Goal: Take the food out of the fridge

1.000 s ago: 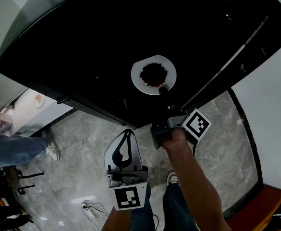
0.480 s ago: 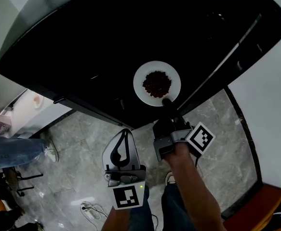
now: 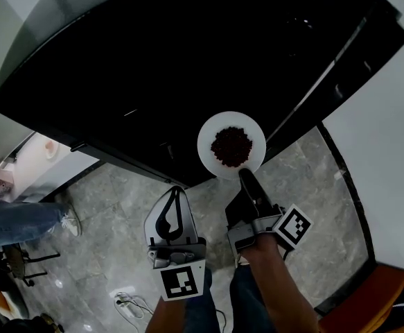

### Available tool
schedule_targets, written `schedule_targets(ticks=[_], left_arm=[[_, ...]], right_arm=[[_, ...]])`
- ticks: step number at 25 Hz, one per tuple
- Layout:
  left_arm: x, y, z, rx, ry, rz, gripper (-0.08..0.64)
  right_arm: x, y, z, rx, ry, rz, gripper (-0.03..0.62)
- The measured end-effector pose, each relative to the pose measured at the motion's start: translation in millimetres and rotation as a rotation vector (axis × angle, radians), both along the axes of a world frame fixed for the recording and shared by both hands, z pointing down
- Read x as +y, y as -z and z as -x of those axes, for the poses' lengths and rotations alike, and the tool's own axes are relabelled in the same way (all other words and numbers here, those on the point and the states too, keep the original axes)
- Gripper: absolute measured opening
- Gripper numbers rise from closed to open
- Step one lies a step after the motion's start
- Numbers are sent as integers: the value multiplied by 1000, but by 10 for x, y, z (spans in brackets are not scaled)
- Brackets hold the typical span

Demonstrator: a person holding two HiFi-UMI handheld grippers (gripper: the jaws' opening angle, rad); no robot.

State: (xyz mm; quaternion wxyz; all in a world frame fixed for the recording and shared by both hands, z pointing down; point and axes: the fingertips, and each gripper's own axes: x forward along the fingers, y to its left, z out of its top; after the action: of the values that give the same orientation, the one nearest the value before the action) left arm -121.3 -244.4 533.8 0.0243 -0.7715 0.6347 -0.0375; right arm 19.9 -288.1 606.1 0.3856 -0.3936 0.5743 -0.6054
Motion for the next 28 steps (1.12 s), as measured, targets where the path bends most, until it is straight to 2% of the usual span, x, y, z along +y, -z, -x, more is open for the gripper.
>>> schedule_targets(ticks=[9,18,28], left_arm=[[4,-101,-22,3,10,22,15],[17,-102,-88,5,10,34,15],[138,322,-90,28,29,24,15]], right_arm=[[479,-55,-218,28,-6,64,30],[580,64,-286,25,-6,71,31],[708,541,-310,20,7,73,29]])
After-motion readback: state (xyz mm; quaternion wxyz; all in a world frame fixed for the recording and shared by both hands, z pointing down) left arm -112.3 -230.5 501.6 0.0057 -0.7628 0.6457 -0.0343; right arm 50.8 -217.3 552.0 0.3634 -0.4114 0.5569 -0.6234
